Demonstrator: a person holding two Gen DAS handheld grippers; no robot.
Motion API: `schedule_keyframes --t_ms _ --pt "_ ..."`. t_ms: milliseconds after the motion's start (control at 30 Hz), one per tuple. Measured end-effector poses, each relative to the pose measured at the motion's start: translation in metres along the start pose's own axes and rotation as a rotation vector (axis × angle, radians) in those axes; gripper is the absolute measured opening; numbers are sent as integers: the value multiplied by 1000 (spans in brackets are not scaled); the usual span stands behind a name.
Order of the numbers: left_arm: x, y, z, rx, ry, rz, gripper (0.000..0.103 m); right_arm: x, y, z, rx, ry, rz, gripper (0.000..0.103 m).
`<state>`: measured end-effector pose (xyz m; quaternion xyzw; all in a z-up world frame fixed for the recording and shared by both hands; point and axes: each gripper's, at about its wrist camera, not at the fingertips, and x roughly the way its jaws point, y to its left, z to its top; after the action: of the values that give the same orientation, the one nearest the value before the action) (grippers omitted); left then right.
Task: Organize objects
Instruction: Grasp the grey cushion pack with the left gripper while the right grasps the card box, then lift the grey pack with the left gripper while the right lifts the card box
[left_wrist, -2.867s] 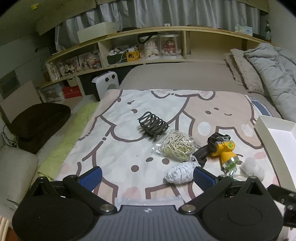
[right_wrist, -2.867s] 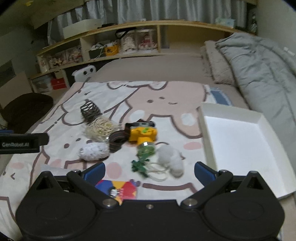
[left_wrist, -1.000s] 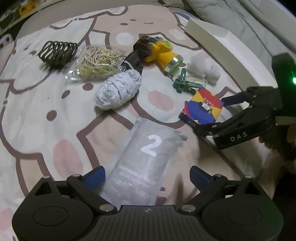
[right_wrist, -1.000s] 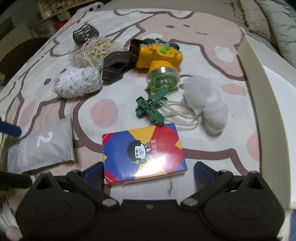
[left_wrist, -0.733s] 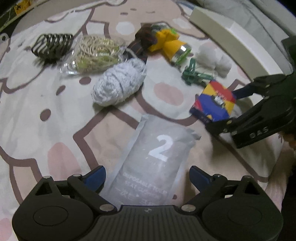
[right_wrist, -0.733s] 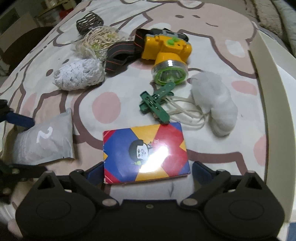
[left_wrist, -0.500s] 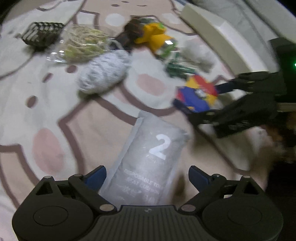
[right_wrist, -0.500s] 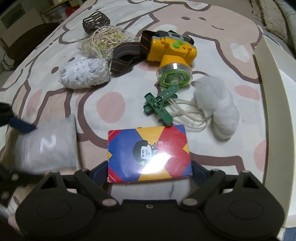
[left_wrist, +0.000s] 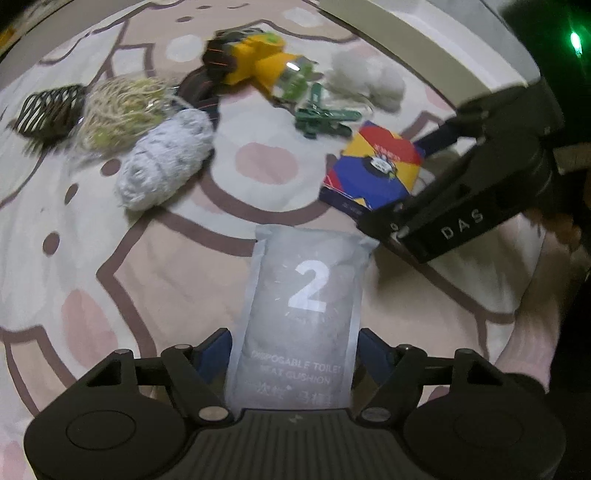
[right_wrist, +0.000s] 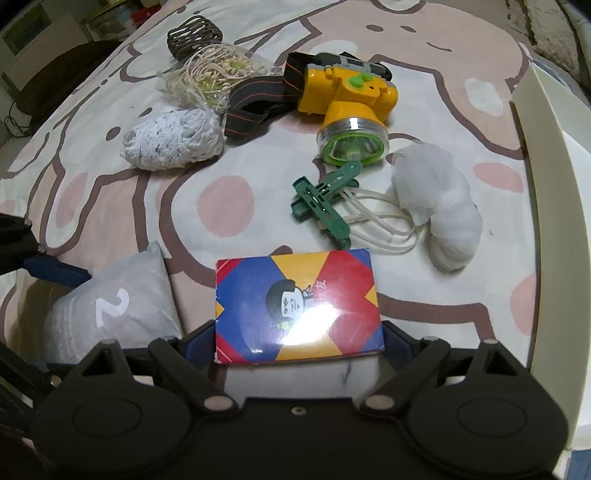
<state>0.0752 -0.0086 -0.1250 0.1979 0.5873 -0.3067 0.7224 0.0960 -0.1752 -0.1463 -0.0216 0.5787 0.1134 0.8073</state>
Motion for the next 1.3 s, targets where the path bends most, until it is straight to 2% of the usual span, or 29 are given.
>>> schedule_keyframes --t_ms 133,167,300,467,600,800,1033,1300 --pt "4 -7 3 16 8 24 67 0 1 1 -5 -1 -4 91" --pt "3 -8 3 6 3 29 63 0 2 1 -8 -4 -6 90" --pt "-6 -1 3 -69 -30 41 60 -4 0 -1 1 -17 -4 90" --pt "-19 4 3 -152 -86 84 59 -22 -3 -2 15 -72 10 90" --pt "-31 9 9 -241 -154 134 59 -43 -6 0 35 -165 2 90" --pt "-49 11 16 -363 -266 165 60 -70 -18 2 90 -282 -16 90" --pt "-66 11 15 -495 -364 193 60 -86 -26 4 121 -347 -32 90" --pt "-77 8 8 -572 -408 229 60 -97 -27 4 141 -397 -44 90"
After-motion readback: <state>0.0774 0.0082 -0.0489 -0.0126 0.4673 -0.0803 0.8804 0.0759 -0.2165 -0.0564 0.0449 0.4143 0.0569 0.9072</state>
